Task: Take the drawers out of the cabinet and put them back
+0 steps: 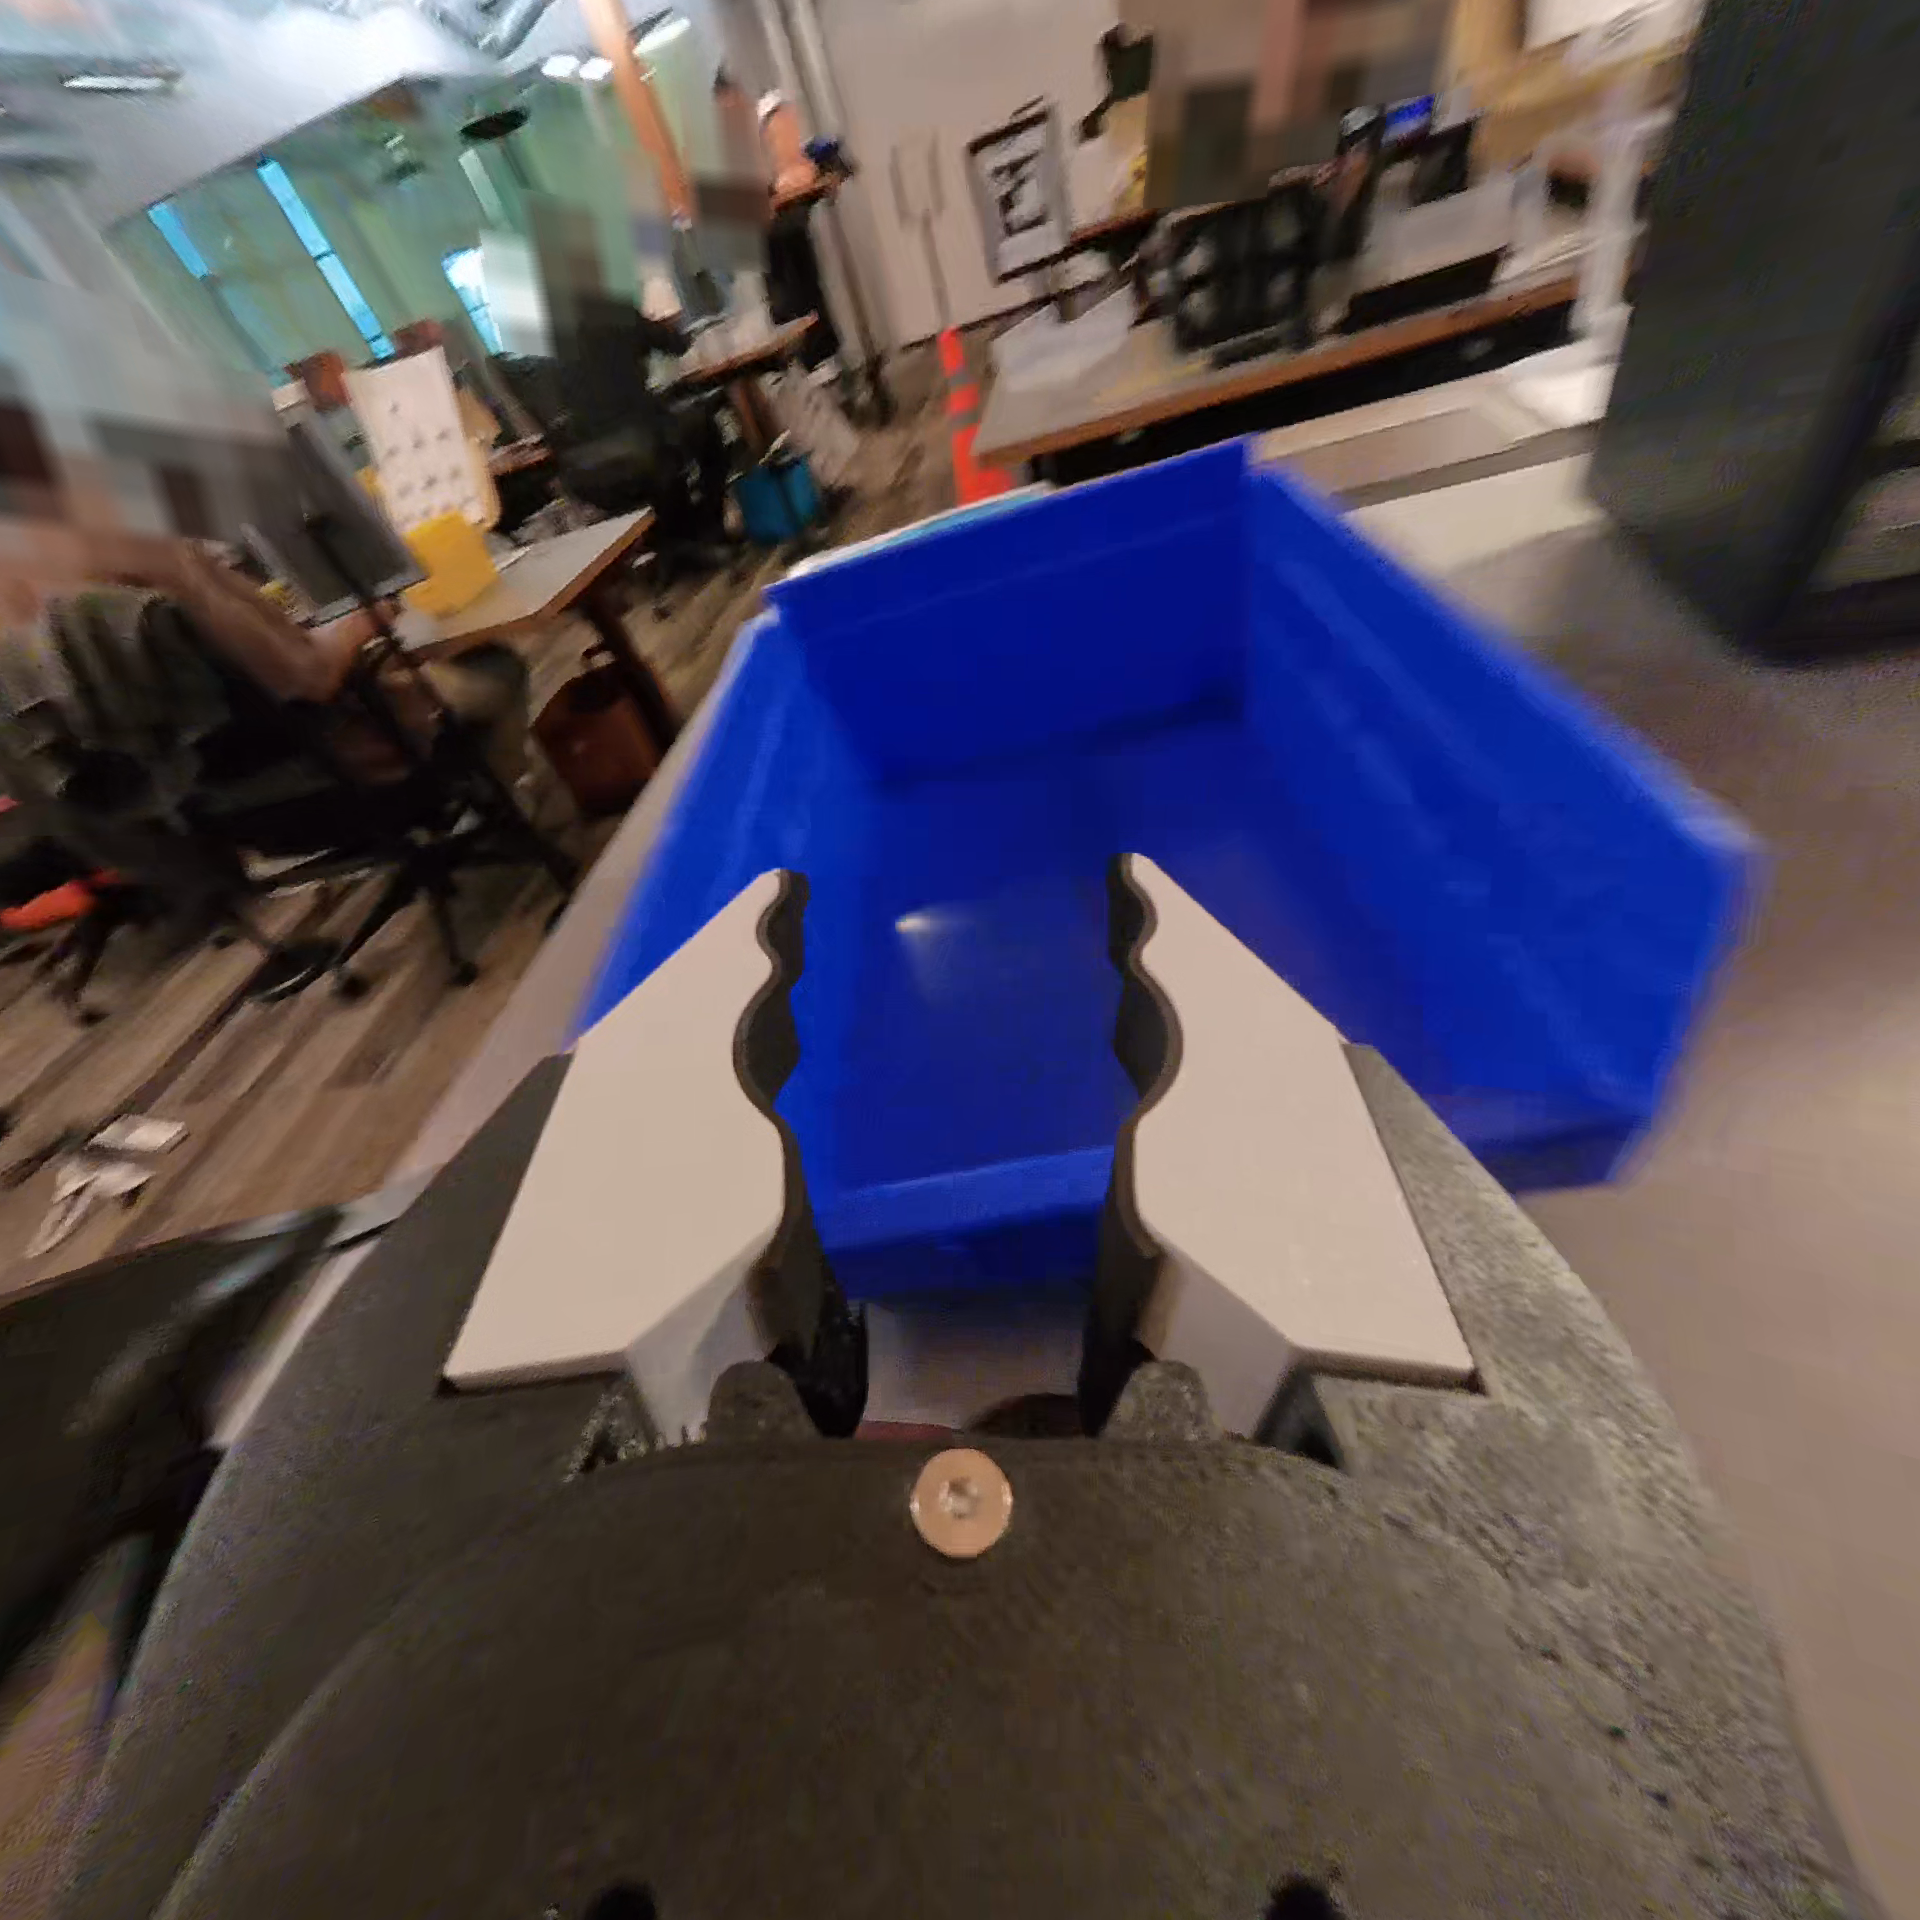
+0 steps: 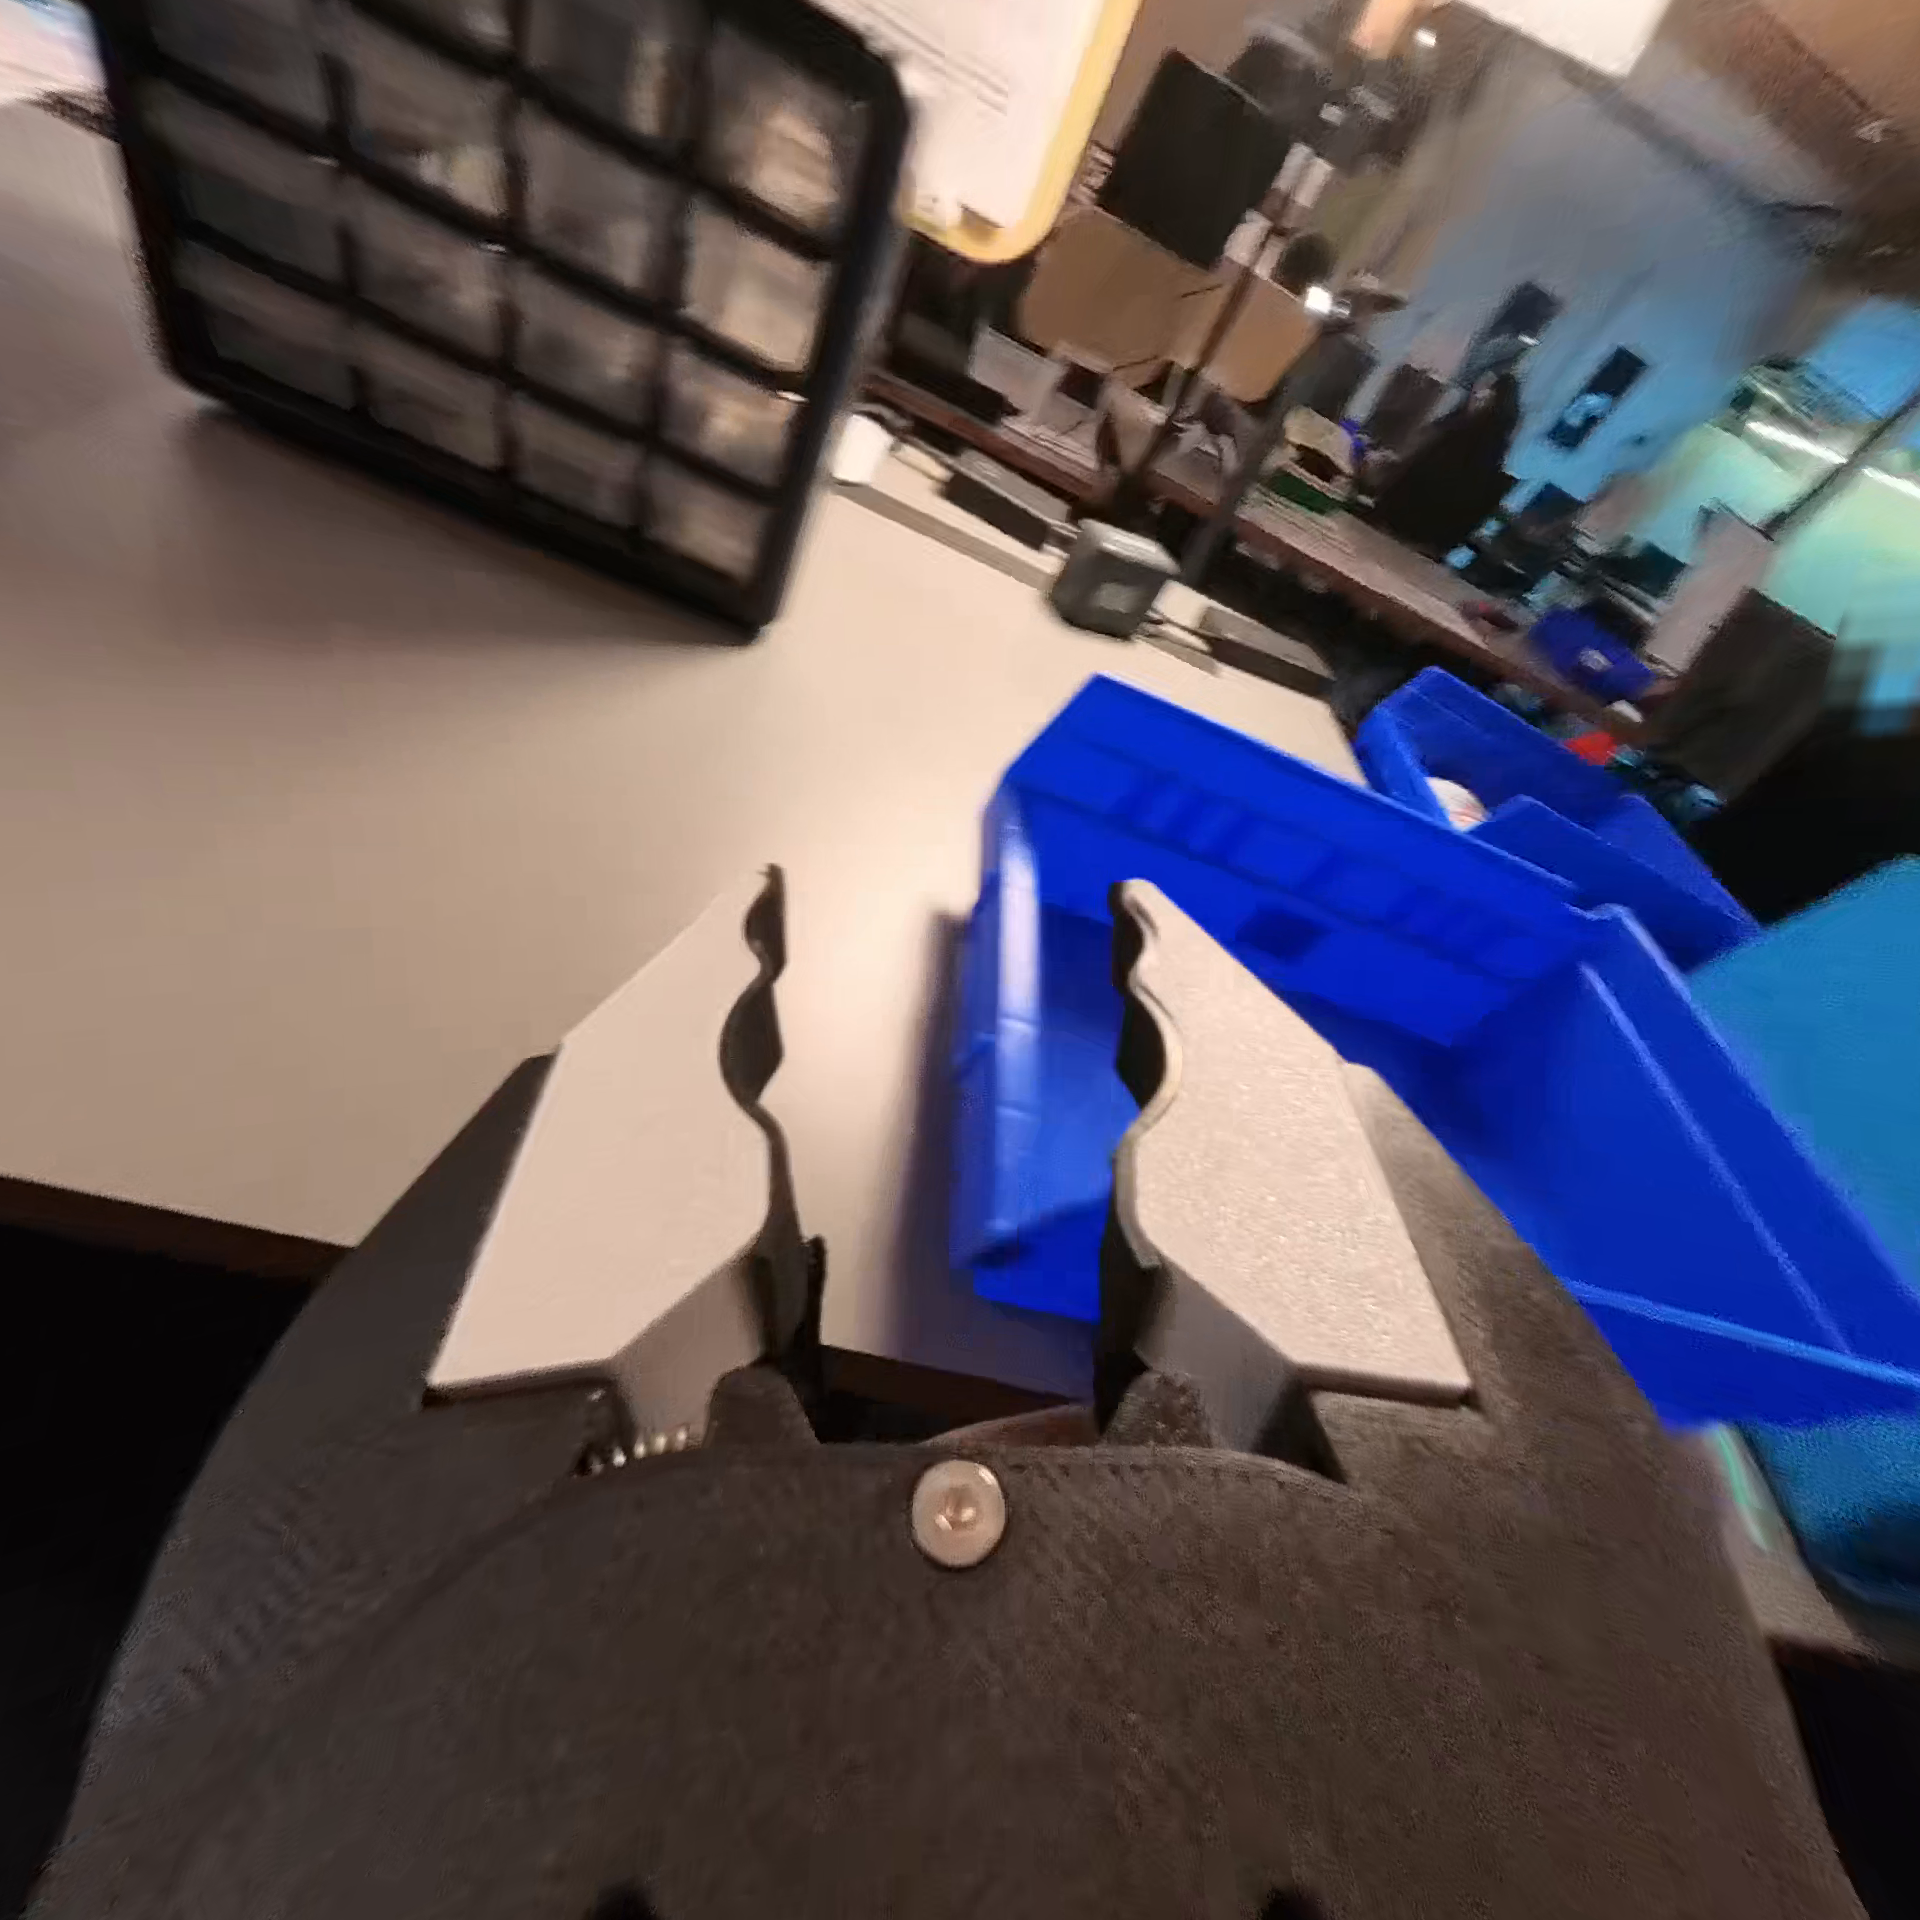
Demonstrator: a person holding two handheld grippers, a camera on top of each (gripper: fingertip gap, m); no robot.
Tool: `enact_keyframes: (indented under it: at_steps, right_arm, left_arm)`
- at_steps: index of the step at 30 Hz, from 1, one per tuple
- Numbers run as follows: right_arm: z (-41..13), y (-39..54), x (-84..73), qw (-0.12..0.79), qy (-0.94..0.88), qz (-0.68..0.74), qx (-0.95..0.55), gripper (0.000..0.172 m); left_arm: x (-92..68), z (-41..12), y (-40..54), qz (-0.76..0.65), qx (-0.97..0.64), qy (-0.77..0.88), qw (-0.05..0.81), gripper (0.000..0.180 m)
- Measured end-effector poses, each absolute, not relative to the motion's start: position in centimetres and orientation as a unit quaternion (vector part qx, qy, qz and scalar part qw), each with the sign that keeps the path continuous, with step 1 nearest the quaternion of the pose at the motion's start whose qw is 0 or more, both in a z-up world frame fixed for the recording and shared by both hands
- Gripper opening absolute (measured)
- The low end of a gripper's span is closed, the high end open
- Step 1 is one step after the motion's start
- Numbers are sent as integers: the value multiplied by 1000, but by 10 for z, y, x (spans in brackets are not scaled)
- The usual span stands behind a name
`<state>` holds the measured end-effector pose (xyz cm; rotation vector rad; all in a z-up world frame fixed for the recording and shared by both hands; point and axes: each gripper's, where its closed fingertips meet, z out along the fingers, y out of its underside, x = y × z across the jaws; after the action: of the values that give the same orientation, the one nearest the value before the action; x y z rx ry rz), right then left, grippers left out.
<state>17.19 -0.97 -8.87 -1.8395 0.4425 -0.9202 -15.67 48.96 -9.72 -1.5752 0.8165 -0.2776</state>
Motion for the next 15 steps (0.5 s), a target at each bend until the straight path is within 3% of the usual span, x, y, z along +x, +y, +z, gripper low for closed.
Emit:
enact_keyframes:
  at_steps: [2, 8, 10, 15]
  right_arm:
    - [-83, -31, 186, 491, 226, -376, -753, 85]
    - [-97, -75, 209, 442, 280, -444, -727, 120]
    - [-106, -78, 214, 429, 289, -455, -725, 122]
    - [-130, -95, 238, 405, 299, -463, -729, 109]
  left_arm:
    - [-130, -99, 452, -167, -667, 373, 624, 59]
    - [-77, -115, 387, -206, -633, 410, 624, 58]
    - [-74, -118, 388, -194, -639, 407, 624, 57]
    - [-67, -121, 382, -222, -638, 406, 616, 56]
